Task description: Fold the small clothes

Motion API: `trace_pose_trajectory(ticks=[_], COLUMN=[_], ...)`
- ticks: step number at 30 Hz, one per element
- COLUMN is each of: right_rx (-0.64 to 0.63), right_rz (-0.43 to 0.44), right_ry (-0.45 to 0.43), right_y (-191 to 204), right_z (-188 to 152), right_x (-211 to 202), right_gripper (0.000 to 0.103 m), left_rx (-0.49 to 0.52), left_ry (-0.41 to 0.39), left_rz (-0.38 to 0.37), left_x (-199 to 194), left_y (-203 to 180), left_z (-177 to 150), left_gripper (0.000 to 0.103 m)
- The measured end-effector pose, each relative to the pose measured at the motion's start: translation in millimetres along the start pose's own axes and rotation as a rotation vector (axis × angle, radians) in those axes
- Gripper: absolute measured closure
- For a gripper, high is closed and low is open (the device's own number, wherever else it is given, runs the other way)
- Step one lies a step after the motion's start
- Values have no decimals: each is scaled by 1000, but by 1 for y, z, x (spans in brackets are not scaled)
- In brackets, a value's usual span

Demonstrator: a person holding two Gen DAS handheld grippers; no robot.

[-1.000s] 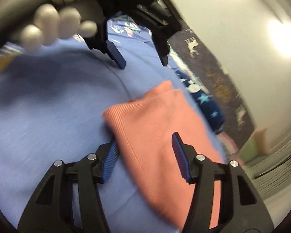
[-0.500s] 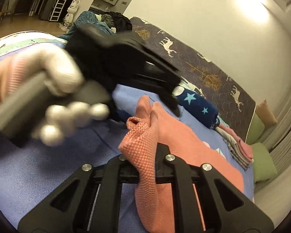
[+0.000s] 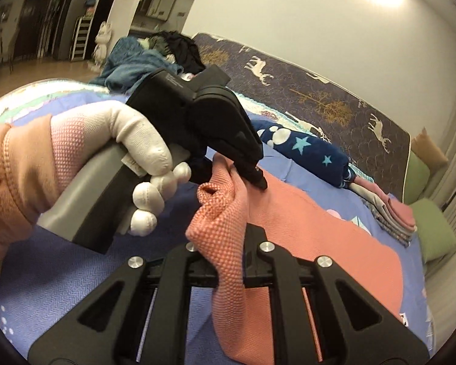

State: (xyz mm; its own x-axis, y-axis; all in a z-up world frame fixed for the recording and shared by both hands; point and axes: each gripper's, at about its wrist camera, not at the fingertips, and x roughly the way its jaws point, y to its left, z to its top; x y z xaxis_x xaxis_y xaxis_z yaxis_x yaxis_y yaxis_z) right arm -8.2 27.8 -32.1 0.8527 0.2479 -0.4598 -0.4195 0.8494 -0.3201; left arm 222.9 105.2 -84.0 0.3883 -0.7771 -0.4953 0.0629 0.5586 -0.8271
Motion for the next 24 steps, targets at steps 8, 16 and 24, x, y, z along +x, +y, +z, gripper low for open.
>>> trace_pose_trajectory(ticks=[8, 16, 24], right_rx=[189, 391, 537], right_rz=[18, 45, 48], right_ry=[-28, -37, -51], right_y=[-59, -127, -185], right_z=[-5, -32, -73], right_x=[-16, -32, -46], right_gripper=[95, 95, 95], left_rx=[83, 150, 216], left_ry=[14, 36, 91], left_rz=[82, 161, 214], left_x=[23, 62, 119], left_y=[-61, -112, -161], left_z=[3, -11, -28], left_gripper=[95, 95, 95])
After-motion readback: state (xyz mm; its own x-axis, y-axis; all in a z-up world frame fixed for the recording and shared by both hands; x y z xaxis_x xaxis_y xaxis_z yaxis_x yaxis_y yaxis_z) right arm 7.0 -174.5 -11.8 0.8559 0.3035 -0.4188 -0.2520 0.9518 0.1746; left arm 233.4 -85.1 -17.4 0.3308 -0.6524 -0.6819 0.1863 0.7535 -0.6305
